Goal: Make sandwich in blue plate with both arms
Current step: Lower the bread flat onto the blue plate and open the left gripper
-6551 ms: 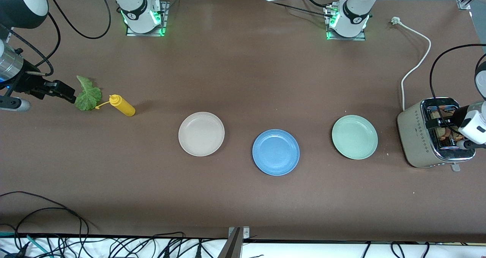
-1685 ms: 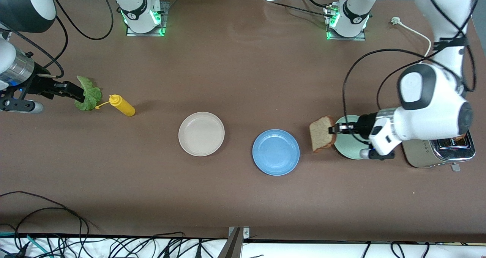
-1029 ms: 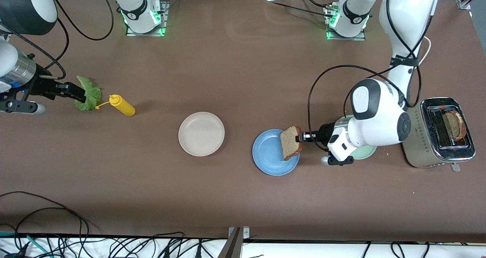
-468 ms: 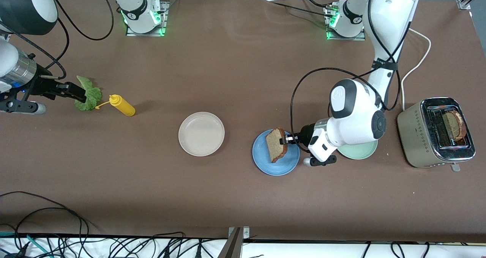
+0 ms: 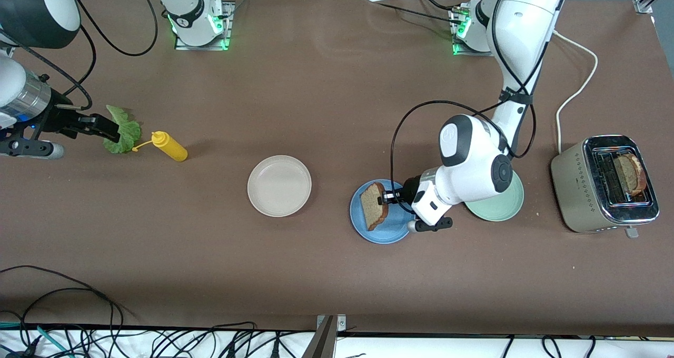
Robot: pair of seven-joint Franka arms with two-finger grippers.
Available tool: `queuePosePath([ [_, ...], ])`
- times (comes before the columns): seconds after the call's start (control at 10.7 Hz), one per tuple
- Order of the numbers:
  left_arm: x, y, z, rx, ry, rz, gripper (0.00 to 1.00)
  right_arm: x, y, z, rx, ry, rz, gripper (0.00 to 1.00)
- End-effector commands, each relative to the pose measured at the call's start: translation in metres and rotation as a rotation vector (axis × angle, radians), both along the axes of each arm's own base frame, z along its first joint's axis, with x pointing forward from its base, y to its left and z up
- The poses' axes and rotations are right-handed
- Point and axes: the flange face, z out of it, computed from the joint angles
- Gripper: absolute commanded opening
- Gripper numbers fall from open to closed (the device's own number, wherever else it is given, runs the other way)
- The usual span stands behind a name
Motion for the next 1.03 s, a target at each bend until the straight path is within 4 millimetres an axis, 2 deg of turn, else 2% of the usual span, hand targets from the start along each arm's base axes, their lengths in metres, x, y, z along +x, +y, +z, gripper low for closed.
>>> queuePosePath([
  [0.0,0.007,-0.005,0.001,-0.025,-0.009,0.016,0.0,-0.001,0.002,0.002,0.012,0.008,0.005,1.0],
  [0.84,0.009,0.003,-0.011,-0.018,-0.001,0.015,0.0,-0.001,0.003,0.002,0.012,0.007,-0.006,1.0],
  [0.94,0.012,0.01,-0.016,-0.015,0.005,0.025,0.18,-0.001,0.004,0.001,0.012,0.009,-0.004,1.0],
])
